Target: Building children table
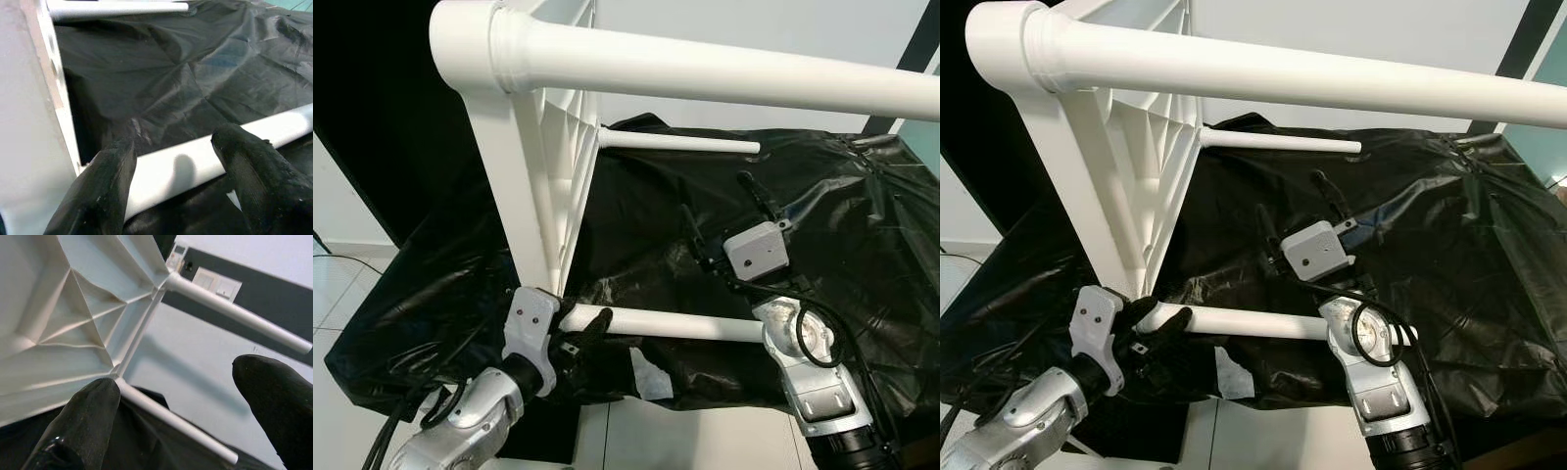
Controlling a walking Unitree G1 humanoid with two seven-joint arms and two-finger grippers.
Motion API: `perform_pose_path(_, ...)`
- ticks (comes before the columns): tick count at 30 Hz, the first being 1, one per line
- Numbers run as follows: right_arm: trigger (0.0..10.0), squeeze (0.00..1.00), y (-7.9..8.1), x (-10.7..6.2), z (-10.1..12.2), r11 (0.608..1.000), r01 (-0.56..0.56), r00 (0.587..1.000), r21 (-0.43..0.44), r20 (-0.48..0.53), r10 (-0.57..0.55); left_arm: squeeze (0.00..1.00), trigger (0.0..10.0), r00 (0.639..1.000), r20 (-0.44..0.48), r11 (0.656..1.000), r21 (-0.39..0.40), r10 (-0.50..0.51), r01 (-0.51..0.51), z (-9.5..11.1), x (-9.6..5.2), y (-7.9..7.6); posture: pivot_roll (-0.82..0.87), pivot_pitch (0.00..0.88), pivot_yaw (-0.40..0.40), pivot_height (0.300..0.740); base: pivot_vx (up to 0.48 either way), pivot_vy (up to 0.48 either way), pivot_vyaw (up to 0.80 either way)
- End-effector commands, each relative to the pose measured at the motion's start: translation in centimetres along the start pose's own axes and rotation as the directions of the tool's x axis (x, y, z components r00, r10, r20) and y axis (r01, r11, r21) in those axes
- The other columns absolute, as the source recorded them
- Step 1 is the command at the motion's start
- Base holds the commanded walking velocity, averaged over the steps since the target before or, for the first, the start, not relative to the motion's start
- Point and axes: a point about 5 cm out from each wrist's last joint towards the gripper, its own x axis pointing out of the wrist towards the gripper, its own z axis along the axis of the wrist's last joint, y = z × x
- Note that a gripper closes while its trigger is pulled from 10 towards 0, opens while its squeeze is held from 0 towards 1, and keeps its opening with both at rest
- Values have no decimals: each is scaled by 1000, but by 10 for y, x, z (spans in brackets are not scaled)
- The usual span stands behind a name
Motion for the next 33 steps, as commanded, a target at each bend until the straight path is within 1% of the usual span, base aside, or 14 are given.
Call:
perform_pose_path(1,10000,0,-6,-4,-6,1000,25,999,-3,-31,-25,0,10000,973,5,973,20,-232,232,-2,3,-11,-3,0,-18,740,0,0,0)
perform_pose_path(2,10000,0,-6,-4,-6,1000,25,999,-3,-31,-25,0,10000,973,5,973,20,-232,232,-2,3,-11,-3,0,-18,740,0,0,0)
perform_pose_path(3,10000,0,-8,-8,-16,998,59,995,18,-79,-58,0,10000,977,15,977,26,-211,211,-2,6,-9,-2,0,-9,740,0,0,0)
perform_pose_path(5,10000,0,-9,-10,-19,997,75,993,32,-99,-72,0,10000,978,17,978,28,-206,205,-1,6,-8,-2,0,-9,740,0,0,0)
perform_pose_path(12,10000,0,-9,-22,-44,966,216,949,141,-262,-174,0,10000,993,59,993,66,-105,101,3,12,5,7,0,30,740,0,0,0)
perform_pose_path(14,10000,0,-7,-27,-52,952,253,930,175,-315,-189,0,10000,994,78,994,82,-77,71,4,14,8,12,0,36,740,0,0,0)
perform_pose_path(17,10000,0,-6,-28,-55,948,262,924,184,-331,-191,0,10000,994,85,994,95,-65,57,4,14,10,13,0,39,740,0,0,0)
perform_pose_path(19,10000,0,-3,-33,-64,934,285,908,215,-372,-192,0,10000,994,98,991,129,-46,34,1,14,11,21,0,43,740,0,0,0)
perform_pose_path(21,10000,0,-1,-36,-67,926,299,900,231,-392,-193,0,10000,994,96,991,131,-46,34,-1,14,10,25,0,43,740,0,0,0)
perform_pose_path(24,10000,0,7,-45,-77,908,316,879,274,-444,-173,0,10000,992,96,988,138,-83,69,-5,14,2,41,0,33,740,0,0,0)
perform_pose_path(26,10000,0,9,-46,-78,909,309,880,279,-447,-163,0,10000,991,93,987,137,-99,85,-7,14,-1,41,0,33,740,0,0,0)
perform_pose_path(28,10000,0,12,-48,-82,900,313,875,303,-460,-150,0,10000,985,90,982,130,-150,137,-10,13,-5,53,0,19,740,0,0,0)
perform_pose_path(30,10000,0,14,-48,-82,906,304,876,295,-461,-144,0,10000,983,87,981,124,-161,150,-12,13,-6,53,0,19,740,0,0,0)
perform_pose_path(33,10000,0,16,-48,-83,899,300,877,319,-462,-129,0,10000,980,72,975,135,-187,176,-17,13,-6,53,0,12,740,0,0,0)
